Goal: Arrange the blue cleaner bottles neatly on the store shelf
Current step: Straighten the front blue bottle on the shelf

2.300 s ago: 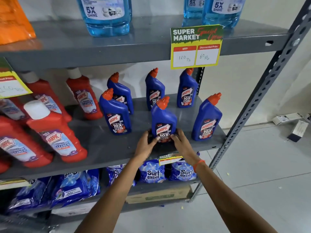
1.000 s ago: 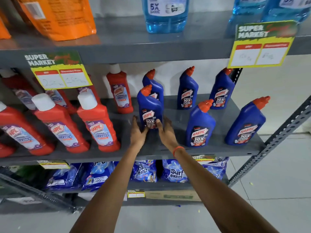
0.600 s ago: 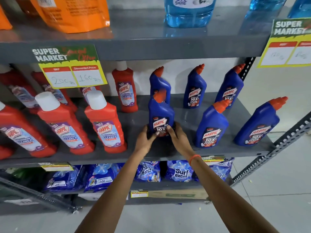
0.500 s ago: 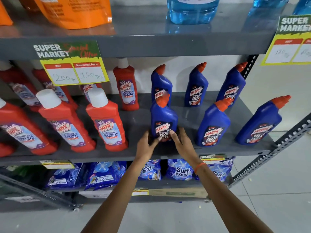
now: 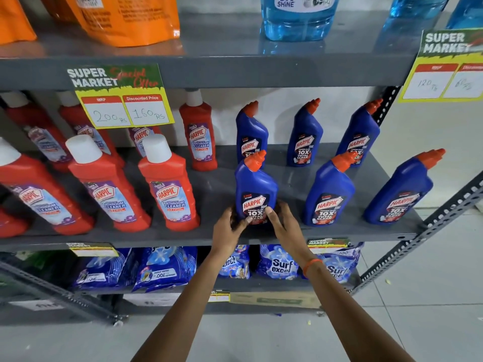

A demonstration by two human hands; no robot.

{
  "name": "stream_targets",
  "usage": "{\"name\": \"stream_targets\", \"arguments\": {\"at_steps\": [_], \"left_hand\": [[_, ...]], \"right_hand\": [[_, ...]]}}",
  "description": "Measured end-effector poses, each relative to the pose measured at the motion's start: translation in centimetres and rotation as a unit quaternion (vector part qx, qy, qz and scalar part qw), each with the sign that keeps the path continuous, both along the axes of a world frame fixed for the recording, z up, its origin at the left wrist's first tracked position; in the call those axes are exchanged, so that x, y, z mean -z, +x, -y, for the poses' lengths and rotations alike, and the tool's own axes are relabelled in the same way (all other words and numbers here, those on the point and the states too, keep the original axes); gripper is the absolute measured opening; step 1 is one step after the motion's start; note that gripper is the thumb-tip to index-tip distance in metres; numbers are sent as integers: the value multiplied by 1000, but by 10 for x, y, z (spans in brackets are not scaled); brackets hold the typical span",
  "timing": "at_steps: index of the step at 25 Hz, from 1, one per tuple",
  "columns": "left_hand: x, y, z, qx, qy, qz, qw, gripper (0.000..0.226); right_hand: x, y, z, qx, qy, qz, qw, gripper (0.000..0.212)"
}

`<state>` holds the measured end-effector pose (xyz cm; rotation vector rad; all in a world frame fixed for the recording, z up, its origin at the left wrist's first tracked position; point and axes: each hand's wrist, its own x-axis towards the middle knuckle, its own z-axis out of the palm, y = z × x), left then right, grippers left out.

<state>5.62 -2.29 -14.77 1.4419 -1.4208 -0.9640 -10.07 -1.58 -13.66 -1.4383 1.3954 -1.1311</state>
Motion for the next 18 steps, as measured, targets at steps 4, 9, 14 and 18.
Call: {"name": "stream_targets", "arguments": {"at_steps": [4, 9, 14, 18], "left_hand": [[-2, -1, 1, 1, 15, 4, 1000, 43], [-6, -5, 1, 8, 40, 29, 999, 44], [-13, -7, -4, 1, 54, 59, 997, 46], [-22, -21, -18, -21, 113, 152, 982, 49]], "right_hand": [[-1, 1, -1, -3, 8, 16, 1000, 34], [-1, 1, -2, 9, 14, 26, 1000, 34], [-2, -4, -5, -3, 28, 35, 999, 41], [-17, -9, -11, -1, 81, -124, 989, 58]]}}
